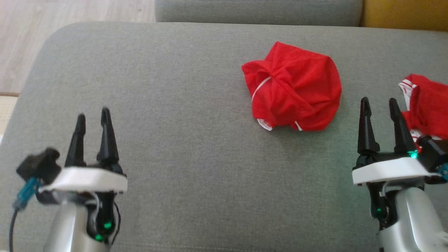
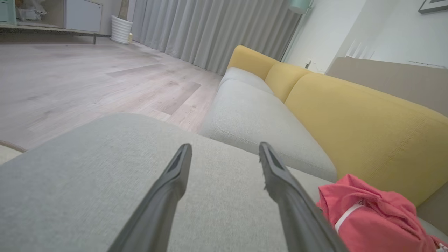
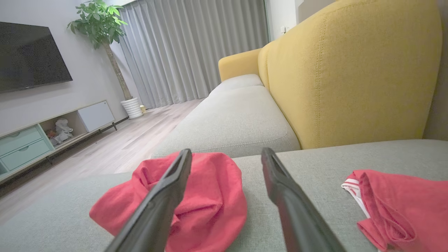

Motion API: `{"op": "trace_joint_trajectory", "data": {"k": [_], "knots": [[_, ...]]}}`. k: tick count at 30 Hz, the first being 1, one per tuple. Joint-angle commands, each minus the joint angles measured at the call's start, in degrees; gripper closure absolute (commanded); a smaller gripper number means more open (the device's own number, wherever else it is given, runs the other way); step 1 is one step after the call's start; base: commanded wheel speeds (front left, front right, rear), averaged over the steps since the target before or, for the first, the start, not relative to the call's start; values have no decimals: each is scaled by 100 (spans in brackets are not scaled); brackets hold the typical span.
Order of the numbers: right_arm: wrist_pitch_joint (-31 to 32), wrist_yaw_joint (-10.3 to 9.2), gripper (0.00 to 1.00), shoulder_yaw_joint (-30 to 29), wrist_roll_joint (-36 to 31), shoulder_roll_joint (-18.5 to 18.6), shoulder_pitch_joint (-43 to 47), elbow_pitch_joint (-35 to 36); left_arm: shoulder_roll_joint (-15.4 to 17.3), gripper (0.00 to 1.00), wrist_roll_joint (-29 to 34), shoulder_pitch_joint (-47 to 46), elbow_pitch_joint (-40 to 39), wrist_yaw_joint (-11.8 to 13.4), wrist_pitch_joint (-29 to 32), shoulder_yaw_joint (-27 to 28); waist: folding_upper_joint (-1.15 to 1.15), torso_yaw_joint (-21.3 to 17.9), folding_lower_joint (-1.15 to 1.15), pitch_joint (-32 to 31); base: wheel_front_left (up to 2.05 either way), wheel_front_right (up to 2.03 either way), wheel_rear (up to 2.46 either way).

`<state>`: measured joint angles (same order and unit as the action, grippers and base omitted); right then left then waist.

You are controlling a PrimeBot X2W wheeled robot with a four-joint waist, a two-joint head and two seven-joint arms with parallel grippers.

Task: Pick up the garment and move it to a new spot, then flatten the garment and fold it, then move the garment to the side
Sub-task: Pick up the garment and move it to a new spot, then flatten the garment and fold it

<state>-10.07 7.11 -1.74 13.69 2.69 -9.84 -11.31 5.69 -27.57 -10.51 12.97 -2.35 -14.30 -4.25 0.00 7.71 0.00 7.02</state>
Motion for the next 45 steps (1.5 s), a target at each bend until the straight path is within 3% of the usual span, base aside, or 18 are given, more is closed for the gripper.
{"op": "trace_joint_trajectory", "data": {"k": [1, 12, 26, 27, 28, 29, 37, 45], "knots": [[23, 37, 0, 138, 5, 19, -66, 236, -15, 0, 126, -97, -285, -84, -69, 322, 0, 56, 0, -2, 0, 0, 0], [591, 37, 0, 773, 18, 124, -171, 130, -273, 0, 373, -245, -153, -370, -69, 367, 0, 288, 0, 142, 0, 0, 0], [875, 37, 0, 1091, 70, 502, -796, -719, -280, 0, -72, -364, -235, -146, -70, -190, 0, 788, 0, 524, 0, 0, 0], [890, 37, 16, 1150, 75, 548, -841, -779, -280, 0, -82, -365, -226, -139, -70, -198, 0, 817, 0, 536, 0, 0, 0], [887, 37, 93, 1199, 97, 582, -886, -818, -280, 0, -92, -366, -217, -135, -70, -204, 0, 843, 0, 545, 0, 0, 0], [889, 37, 100, 1257, 134, 607, -924, -842, -280, 0, -103, -365, -211, -129, -70, -202, 0, 864, 0, 548, 0, 0, 0], [826, 37, 100, 1696, 371, 721, -1148, -657, -280, 0, -120, -273, -123, -115, -70, -220, 0, 943, 0, 307, 0, 0, 0], [1132, 37, 100, 2817, 938, 610, -2268, -269, -280, 0, -176, -58, 3, -120, -70, -211, 0, 909, 0, -194, 0, 0, 0]]}}
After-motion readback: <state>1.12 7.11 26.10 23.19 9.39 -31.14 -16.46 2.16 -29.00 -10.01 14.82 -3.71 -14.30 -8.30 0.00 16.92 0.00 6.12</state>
